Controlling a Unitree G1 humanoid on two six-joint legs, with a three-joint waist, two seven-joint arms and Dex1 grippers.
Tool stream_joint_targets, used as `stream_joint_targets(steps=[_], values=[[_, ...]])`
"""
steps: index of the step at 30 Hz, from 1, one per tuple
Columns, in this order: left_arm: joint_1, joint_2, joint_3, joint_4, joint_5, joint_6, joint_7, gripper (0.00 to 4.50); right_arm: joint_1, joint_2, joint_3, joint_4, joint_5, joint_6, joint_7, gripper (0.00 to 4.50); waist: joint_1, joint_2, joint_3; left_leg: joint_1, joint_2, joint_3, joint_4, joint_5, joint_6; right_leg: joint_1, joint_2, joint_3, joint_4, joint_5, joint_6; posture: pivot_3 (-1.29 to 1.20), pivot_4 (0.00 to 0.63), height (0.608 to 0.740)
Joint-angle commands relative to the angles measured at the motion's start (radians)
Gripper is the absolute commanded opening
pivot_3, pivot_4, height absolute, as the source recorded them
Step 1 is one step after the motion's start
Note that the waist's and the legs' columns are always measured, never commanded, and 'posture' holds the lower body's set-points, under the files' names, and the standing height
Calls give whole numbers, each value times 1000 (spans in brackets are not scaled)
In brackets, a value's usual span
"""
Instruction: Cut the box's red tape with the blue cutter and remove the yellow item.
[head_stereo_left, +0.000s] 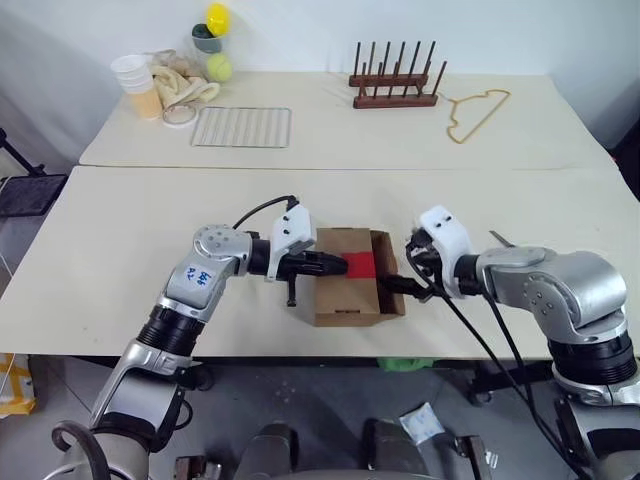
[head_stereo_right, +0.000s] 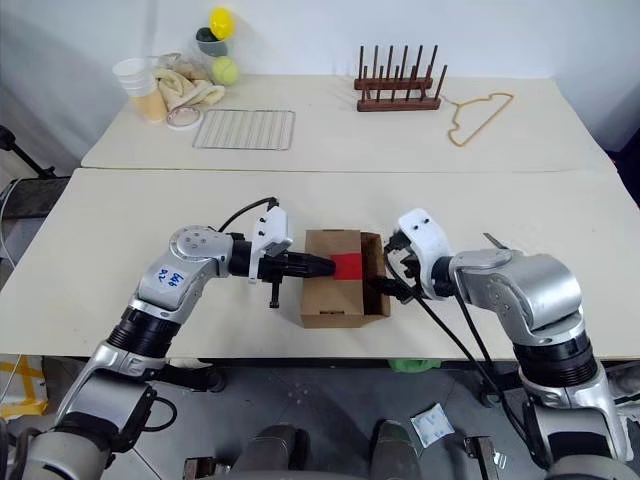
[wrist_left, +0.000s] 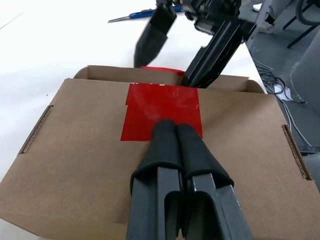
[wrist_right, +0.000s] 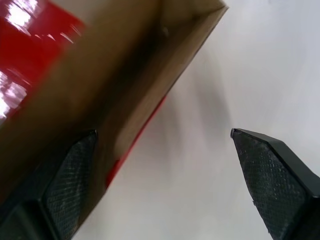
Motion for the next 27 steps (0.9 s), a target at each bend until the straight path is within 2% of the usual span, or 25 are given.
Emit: stream_joint_targets(steps=[1, 6, 14, 17, 21, 27], values=[[25, 4, -28, -2, 28, 12, -1, 0, 27, -3, 2, 2, -27, -49, 5, 4458, 0, 0, 0, 0, 0, 0, 0, 0, 0, 0, 0, 0, 0, 0, 0, 0, 150, 740], [20, 4, -26, -1, 26, 15, -1, 0, 52, 0, 18, -6, -44, -87, 7, 4458, 0, 0, 0, 0, 0, 0, 0, 0, 0, 0, 0, 0, 0, 0, 0, 0, 150, 740], [8, 4, -25, 5, 24, 18, -7, 0, 116, -69, 128, -22, -162, -331, 81, 4458, -1, -1, 0, 1, 0, 0, 0, 0, 0, 1, 0, 0, 0, 0, 0, 0, 150, 740], [7, 4, -28, 4, 23, 19, -11, 0, 136, -63, 123, -22, -176, -380, 97, 4458, -1, -1, -1, 1, 0, 0, 0, 0, 0, 1, 0, 0, 0, 0, 0, 0, 150, 740], [4, 10, -31, 5, 23, 17, -26, 0, 129, -51, 43, -6, -140, -356, 114, 4458, 0, -1, -1, 1, 0, 0, 0, 0, 0, 1, 0, 0, -1, 0, 0, 0, 150, 740], [0, 17, -25, 11, 25, 12, -31, 0, 15, -5, -209, 134, 78, -60, 171, 4458, 0, -1, -1, 0, 0, 0, 0, 0, 0, 1, 0, 0, -1, 0, 0, 0, 150, 740]])
